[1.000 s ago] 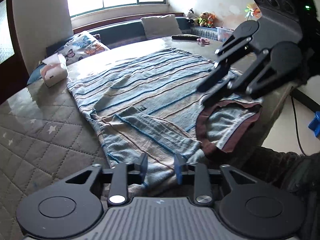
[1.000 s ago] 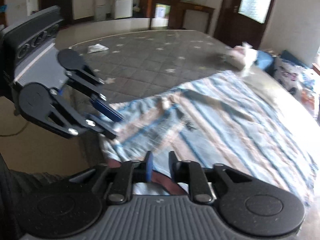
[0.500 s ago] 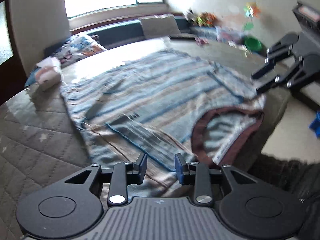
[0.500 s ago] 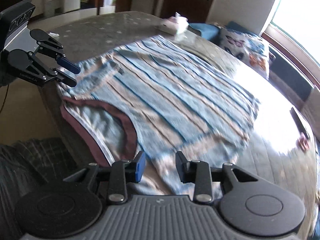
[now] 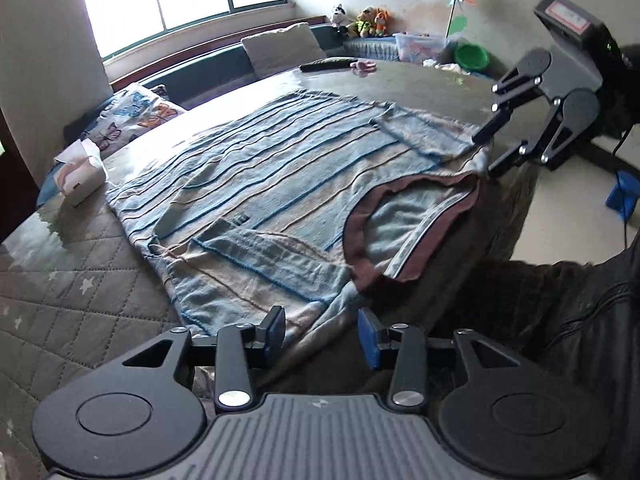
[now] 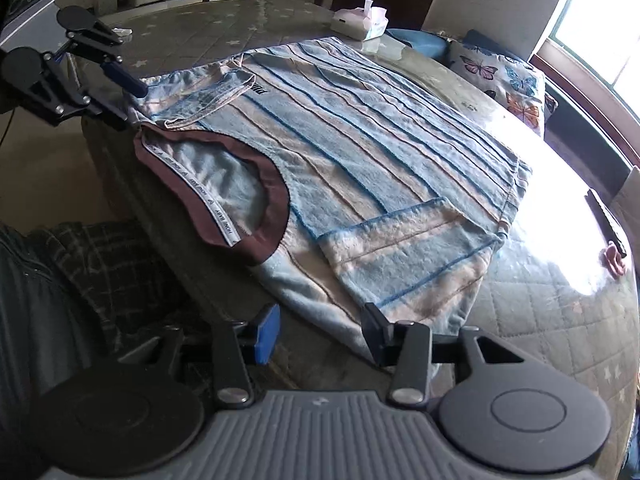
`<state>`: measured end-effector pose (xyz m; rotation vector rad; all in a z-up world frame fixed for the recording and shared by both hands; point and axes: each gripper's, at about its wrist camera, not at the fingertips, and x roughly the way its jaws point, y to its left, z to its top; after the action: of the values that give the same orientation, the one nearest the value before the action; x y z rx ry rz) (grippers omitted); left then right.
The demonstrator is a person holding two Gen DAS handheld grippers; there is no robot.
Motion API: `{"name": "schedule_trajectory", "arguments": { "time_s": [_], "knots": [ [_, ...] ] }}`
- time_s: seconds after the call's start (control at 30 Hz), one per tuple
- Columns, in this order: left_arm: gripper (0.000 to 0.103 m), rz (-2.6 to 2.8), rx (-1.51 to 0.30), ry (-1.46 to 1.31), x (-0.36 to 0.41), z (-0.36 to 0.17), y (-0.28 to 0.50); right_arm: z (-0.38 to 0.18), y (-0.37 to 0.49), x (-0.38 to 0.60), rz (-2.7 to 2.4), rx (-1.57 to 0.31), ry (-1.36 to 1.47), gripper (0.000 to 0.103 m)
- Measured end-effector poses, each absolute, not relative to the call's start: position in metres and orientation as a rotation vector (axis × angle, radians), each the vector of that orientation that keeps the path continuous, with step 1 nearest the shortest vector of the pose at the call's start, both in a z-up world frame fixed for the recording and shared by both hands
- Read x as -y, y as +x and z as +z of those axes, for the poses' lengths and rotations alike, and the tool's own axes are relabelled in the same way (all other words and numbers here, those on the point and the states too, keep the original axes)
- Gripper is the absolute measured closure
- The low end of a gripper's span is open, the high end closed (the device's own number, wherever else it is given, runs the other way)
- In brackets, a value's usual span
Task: Fold clothes
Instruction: 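Open both grippers and withdraw them from the folded shirt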
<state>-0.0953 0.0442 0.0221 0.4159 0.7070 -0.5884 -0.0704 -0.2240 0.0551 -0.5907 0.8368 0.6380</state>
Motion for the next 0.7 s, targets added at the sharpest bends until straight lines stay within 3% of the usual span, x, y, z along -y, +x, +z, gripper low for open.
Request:
{"name": "schedule_trajectory", "arguments": {
  "time_s": [0.43,0.63,0.7],
  "knots": [
    [0.060,-0.590,-0.686,0.479,-0.042,0.014,-0.091,0.053,-0.061,0.230,0.628,-0.821,-0.574,0.058],
    [0.077,-0.604,-0.686,0.476,-0.040,0.014,-0.090,0.052,-0.058,0.232,0.627,-0.819,-0.553,0.060],
    [0.079,-0.608,-0.686,0.473,-0.039,0.015,-0.090,0.052,-0.057,0.232,0.633,-0.824,-0.545,0.066]
  ]
}}
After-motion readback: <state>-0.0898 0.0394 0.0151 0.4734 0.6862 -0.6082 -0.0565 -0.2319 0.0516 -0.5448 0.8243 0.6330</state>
